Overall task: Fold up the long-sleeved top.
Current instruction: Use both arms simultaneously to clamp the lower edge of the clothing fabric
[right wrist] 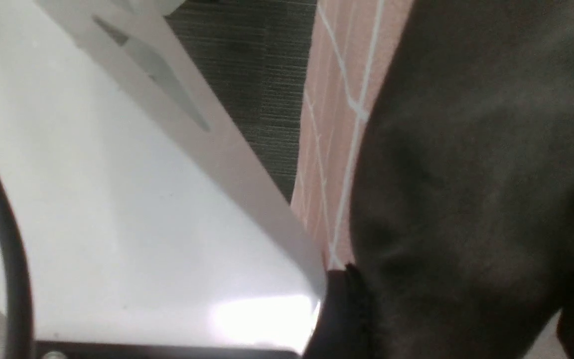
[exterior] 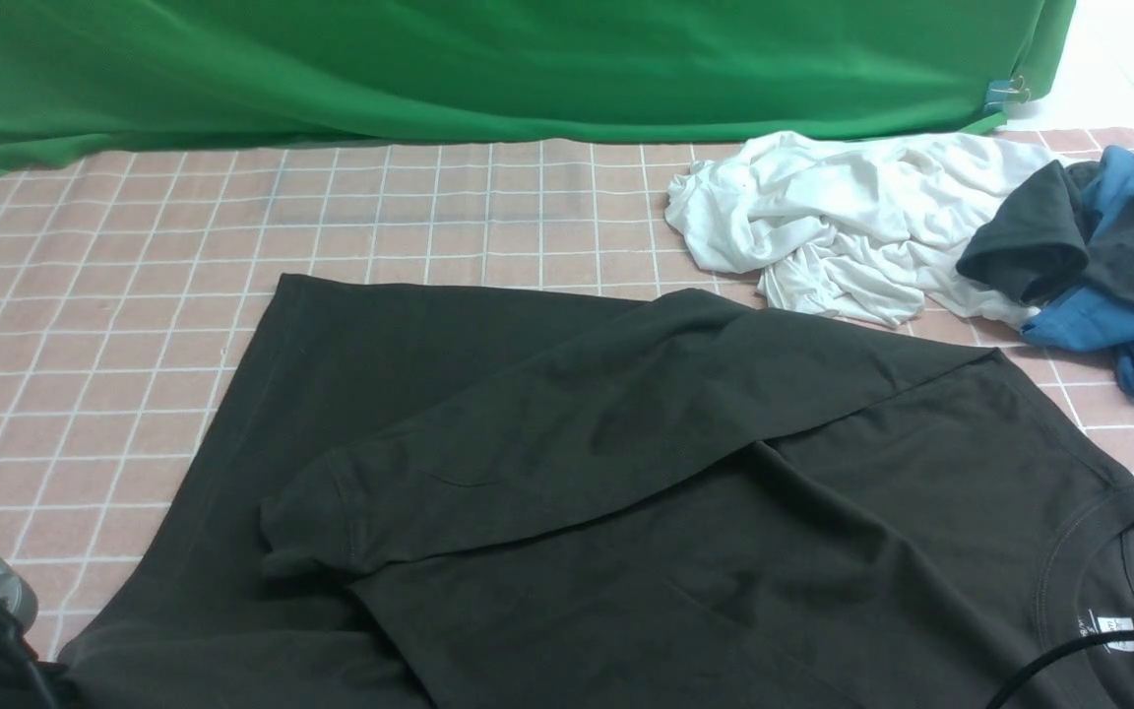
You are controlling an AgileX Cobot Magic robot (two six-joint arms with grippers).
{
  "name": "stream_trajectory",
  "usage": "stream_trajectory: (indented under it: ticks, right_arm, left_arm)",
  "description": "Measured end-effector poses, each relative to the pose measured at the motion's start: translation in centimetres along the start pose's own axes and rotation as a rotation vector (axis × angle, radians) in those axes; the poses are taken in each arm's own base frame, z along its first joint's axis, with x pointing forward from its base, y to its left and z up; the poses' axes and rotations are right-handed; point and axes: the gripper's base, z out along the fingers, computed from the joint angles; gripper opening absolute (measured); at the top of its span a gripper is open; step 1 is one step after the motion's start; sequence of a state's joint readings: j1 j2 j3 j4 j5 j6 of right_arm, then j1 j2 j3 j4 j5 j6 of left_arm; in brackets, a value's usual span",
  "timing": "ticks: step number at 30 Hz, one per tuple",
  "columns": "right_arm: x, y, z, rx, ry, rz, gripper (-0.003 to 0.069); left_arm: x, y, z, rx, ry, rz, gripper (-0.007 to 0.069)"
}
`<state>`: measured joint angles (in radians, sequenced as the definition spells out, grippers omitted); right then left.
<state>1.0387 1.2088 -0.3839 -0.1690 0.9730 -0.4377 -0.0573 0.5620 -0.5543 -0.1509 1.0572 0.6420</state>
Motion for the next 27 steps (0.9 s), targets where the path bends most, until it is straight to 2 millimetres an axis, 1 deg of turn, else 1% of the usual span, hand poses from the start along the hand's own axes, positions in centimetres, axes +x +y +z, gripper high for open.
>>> stream_trajectory:
  ticks: [7, 11, 13, 17, 19, 23, 26, 27]
  right_arm:
    - [0.2, -0.4, 0.0, 0.036, 0.017, -0.024, 0.0498]
    - [0.5, -0.8, 0.3, 0.021, 0.035, 0.016, 0.0480]
    - [0.6, -1.1, 0.6, 0.002, 0.053, 0.040, 0.0456]
    - [0.8, -1.2, 0.8, -0.030, 0.071, 0.038, 0.0363]
    - [0.8, -1.0, 0.8, -0.046, 0.074, 0.032, 0.0283]
    - [0.9, -0.8, 0.8, -0.076, 0.085, 0.038, 0.0150]
    - [0.9, -0.8, 0.4, -0.091, 0.101, 0.043, 0.0072]
    - [0.8, -0.8, 0.3, -0.090, 0.100, 0.044, 0.0065]
  left_arm:
    - [-0.1, -0.2, 0.0, 0.013, -0.005, 0.021, 0.0037]
    - [0.0, -0.2, 0.0, 0.011, 0.002, 0.042, 0.0037]
    - [0.0, -0.2, 0.0, 0.008, 0.004, 0.042, 0.0037]
    - [0.0, -0.2, 0.0, 0.011, 0.007, 0.039, 0.0037]
    - [0.0, -0.2, 0.0, 0.011, 0.007, 0.039, 0.0037]
    - [0.1, -0.2, 0.0, 0.015, 0.012, 0.039, 0.0037]
    - [0.1, -0.3, -0.1, 0.011, 0.006, 0.040, 0.0037]
    - [0.1, -0.3, -0.2, 0.010, 0.004, 0.040, 0.0037]
